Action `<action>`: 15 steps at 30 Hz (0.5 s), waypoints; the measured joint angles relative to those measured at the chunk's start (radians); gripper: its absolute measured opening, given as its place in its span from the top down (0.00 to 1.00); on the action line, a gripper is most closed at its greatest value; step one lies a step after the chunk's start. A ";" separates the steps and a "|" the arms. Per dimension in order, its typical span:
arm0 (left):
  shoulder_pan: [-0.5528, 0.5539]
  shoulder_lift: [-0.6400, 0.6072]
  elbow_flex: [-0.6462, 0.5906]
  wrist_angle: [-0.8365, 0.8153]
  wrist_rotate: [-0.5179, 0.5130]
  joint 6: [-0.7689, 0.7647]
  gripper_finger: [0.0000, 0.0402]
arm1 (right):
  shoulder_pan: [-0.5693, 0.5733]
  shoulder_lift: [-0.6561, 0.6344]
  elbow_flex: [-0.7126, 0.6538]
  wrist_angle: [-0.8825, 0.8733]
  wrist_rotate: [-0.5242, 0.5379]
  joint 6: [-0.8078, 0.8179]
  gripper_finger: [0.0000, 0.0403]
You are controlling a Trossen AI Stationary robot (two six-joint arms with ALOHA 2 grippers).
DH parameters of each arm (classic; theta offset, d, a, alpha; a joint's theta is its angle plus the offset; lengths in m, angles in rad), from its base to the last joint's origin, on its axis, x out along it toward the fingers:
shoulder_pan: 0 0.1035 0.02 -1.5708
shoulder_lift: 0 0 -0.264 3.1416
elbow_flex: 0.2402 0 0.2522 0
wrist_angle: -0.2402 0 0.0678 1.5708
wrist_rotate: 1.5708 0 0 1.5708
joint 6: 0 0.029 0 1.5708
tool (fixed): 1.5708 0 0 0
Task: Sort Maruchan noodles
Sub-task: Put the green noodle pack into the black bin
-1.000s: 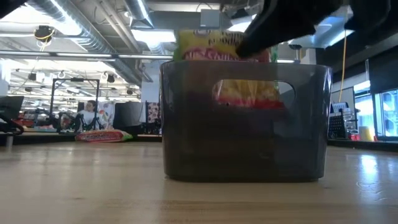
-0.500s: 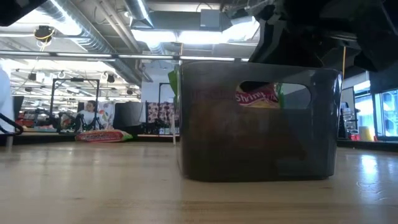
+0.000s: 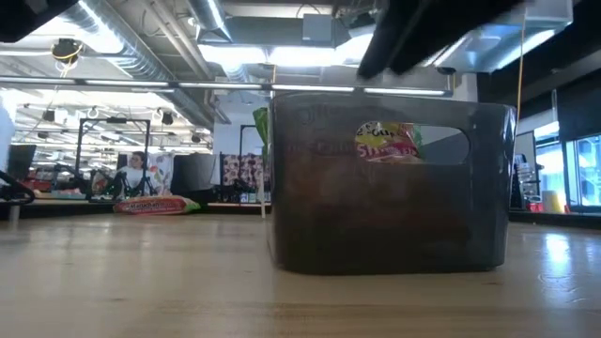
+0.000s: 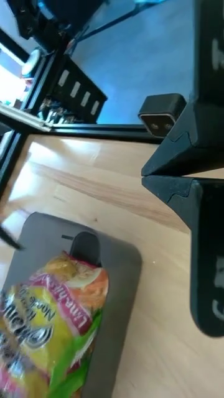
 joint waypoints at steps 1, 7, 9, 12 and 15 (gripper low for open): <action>0.003 -0.004 0.000 -0.005 0.017 0.003 1.00 | 0.005 -0.012 0.023 -0.035 -0.020 0.015 0.50; 0.041 -0.105 0.001 -0.129 0.071 -0.009 1.00 | 0.062 -0.147 -0.004 -0.134 0.012 0.106 0.50; 0.073 -0.163 0.000 -0.263 0.094 -0.039 1.00 | 0.088 -0.209 -0.061 -0.121 0.041 0.157 0.51; 0.169 -0.250 0.001 -0.460 0.157 -0.080 1.00 | 0.121 -0.301 -0.180 -0.084 0.092 0.248 0.53; 0.307 -0.323 0.000 -0.671 0.230 -0.081 1.00 | 0.133 -0.386 -0.328 0.009 0.106 0.328 0.55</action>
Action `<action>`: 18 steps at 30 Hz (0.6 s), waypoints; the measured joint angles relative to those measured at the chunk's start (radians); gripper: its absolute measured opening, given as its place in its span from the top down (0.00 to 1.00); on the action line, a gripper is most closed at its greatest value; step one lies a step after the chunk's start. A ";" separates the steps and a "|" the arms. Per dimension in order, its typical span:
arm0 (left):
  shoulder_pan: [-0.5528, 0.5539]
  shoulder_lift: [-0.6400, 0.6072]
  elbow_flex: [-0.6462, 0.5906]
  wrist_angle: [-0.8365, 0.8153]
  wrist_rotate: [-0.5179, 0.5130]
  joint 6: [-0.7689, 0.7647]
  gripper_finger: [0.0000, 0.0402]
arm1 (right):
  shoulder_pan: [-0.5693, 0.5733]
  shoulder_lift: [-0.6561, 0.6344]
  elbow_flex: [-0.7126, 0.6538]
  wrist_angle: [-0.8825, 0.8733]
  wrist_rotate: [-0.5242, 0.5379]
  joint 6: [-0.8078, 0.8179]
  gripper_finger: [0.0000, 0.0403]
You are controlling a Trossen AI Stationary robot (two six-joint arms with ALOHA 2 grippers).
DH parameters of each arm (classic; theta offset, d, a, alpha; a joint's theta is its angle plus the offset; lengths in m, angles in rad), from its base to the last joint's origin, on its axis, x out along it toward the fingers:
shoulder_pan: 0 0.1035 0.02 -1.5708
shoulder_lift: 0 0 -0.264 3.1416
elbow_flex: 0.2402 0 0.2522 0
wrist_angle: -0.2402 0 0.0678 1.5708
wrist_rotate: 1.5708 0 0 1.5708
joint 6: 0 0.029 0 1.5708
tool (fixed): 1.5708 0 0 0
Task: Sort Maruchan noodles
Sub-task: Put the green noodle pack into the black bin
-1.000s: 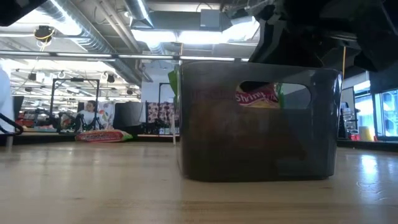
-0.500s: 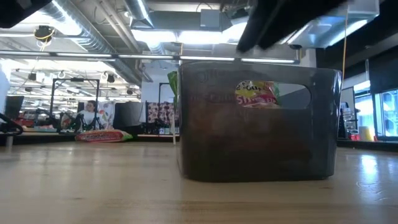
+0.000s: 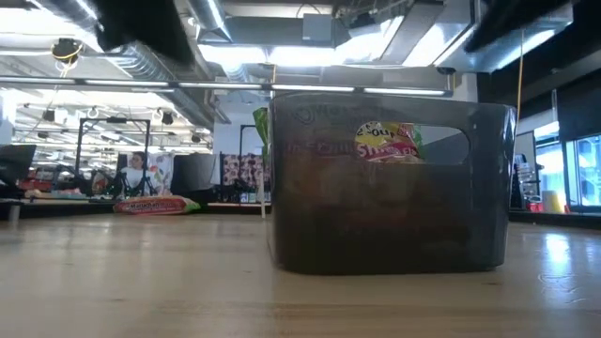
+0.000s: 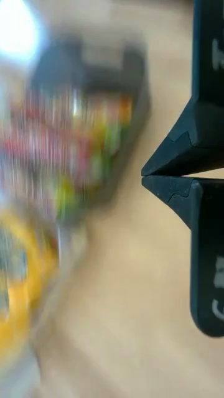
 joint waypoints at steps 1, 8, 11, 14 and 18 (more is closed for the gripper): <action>0.051 -0.022 0.000 -0.072 0.023 0.000 1.00 | -0.001 -0.025 -0.051 0.038 0.000 0.018 0.56; 0.466 -0.073 0.000 -0.481 0.060 0.079 1.00 | -0.022 -0.114 -0.331 0.279 0.036 0.071 0.61; 0.667 -0.072 -0.008 -0.482 0.067 0.221 1.00 | -0.050 -0.117 -0.398 0.353 0.043 0.071 0.63; 0.866 -0.069 -0.030 -0.378 0.108 0.396 1.00 | -0.076 -0.117 -0.456 0.367 0.045 0.071 0.65; 1.108 -0.068 -0.097 -0.194 0.144 0.578 1.00 | -0.097 -0.117 -0.515 0.433 0.044 0.075 0.67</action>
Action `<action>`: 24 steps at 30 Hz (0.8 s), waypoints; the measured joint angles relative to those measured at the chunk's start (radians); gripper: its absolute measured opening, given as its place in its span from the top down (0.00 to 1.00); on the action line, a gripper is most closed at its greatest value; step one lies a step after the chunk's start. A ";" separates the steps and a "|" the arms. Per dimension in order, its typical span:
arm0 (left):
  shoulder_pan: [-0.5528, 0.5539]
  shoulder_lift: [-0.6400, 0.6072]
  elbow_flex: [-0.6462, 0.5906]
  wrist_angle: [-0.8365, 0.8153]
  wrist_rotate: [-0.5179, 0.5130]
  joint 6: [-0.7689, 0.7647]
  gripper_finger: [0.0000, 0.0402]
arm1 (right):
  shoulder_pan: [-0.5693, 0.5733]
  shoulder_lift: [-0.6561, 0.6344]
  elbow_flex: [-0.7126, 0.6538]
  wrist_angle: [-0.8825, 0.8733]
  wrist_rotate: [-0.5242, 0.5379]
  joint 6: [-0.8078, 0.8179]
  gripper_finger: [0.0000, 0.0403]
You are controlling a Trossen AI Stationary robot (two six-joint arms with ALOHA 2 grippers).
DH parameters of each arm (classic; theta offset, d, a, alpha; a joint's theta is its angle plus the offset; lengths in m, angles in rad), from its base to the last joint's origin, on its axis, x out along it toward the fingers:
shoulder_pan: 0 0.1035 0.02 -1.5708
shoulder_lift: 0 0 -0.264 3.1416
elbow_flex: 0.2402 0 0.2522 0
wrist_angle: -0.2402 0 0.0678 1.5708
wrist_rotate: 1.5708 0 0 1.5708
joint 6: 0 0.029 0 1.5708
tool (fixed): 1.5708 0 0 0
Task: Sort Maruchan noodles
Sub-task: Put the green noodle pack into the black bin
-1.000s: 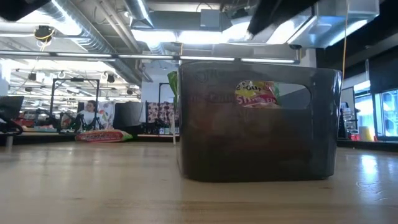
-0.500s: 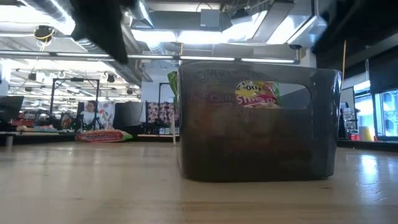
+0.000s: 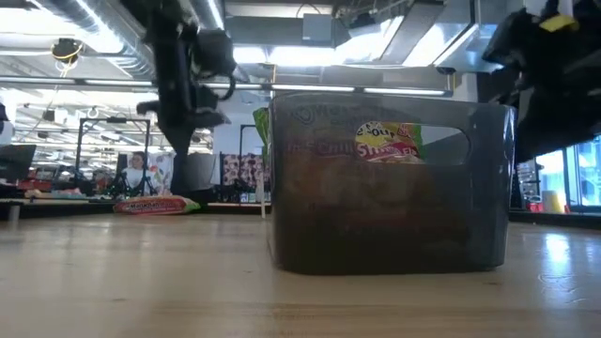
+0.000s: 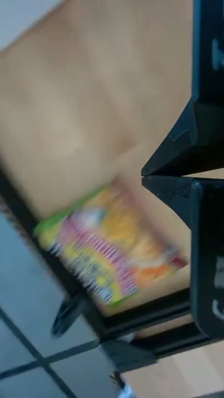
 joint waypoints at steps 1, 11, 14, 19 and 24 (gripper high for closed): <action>0.052 0.000 -0.021 0.055 0.004 0.040 1.00 | 0.000 0.000 -0.013 0.017 0.002 0.003 0.68; 0.367 0.057 -0.170 0.406 0.077 0.229 1.00 | 0.003 0.000 -0.104 0.151 0.047 0.021 0.69; 0.394 0.125 -0.171 0.406 0.091 0.242 1.00 | 0.003 0.000 -0.110 0.161 0.052 0.021 0.69; 0.371 0.199 -0.164 0.386 0.104 0.267 1.00 | 0.003 0.000 -0.110 0.162 0.051 0.018 0.69; 0.262 0.169 -0.167 0.289 0.094 0.216 1.00 | 0.003 0.000 -0.110 0.165 0.045 0.014 0.69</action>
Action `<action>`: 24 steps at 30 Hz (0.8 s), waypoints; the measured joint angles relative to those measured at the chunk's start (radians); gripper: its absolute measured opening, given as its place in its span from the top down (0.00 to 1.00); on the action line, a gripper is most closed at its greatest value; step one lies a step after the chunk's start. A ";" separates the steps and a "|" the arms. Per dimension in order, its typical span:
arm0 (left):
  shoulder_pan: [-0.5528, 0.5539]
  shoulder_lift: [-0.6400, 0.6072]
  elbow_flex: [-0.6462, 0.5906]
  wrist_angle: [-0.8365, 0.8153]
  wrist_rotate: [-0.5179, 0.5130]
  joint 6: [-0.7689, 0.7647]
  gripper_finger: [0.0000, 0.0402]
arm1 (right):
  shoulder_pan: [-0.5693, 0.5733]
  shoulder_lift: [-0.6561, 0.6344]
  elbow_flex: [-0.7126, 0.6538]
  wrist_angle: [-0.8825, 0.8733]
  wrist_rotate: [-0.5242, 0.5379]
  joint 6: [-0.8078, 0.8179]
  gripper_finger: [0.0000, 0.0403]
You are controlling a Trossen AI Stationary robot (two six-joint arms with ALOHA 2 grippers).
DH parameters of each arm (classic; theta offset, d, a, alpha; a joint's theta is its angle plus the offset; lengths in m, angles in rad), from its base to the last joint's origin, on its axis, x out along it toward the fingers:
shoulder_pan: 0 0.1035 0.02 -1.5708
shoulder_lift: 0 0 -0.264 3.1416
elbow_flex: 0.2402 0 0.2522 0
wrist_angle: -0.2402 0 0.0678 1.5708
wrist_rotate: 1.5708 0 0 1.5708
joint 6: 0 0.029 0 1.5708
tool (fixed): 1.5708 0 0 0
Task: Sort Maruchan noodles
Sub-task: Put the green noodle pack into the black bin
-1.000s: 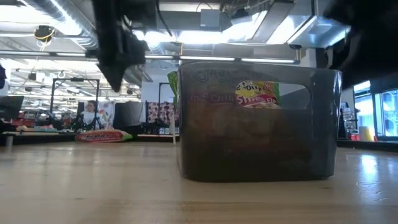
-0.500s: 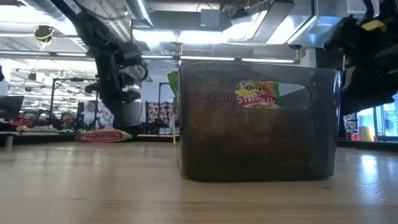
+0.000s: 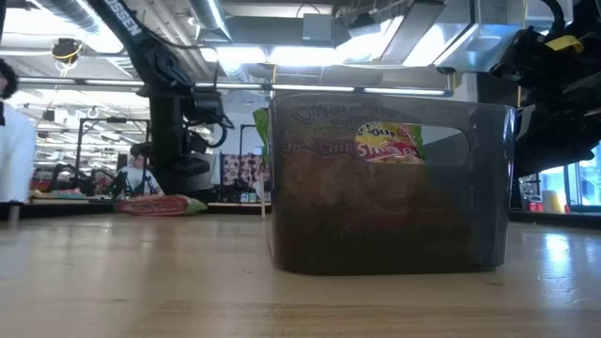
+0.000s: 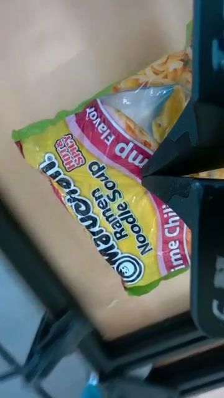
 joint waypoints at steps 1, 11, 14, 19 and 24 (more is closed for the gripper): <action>-0.029 -0.010 -0.001 -0.030 0.007 -0.019 1.00 | 0.000 0.000 0.000 0.000 -0.001 0.000 0.69; -0.462 -0.056 -0.004 -0.205 0.040 -0.304 1.00 | 0.000 0.000 0.000 0.001 -0.033 0.000 0.69; -0.622 -0.056 -0.003 -0.194 0.049 -0.426 1.00 | 0.000 0.000 0.000 0.002 -0.065 0.000 0.69; -0.871 -0.056 -0.003 -0.181 0.061 -0.622 1.00 | 0.000 0.001 0.000 0.019 -0.117 0.000 0.69; -1.094 -0.055 -0.003 -0.084 0.096 -0.752 1.00 | 0.000 0.001 0.000 0.069 -0.186 0.009 0.69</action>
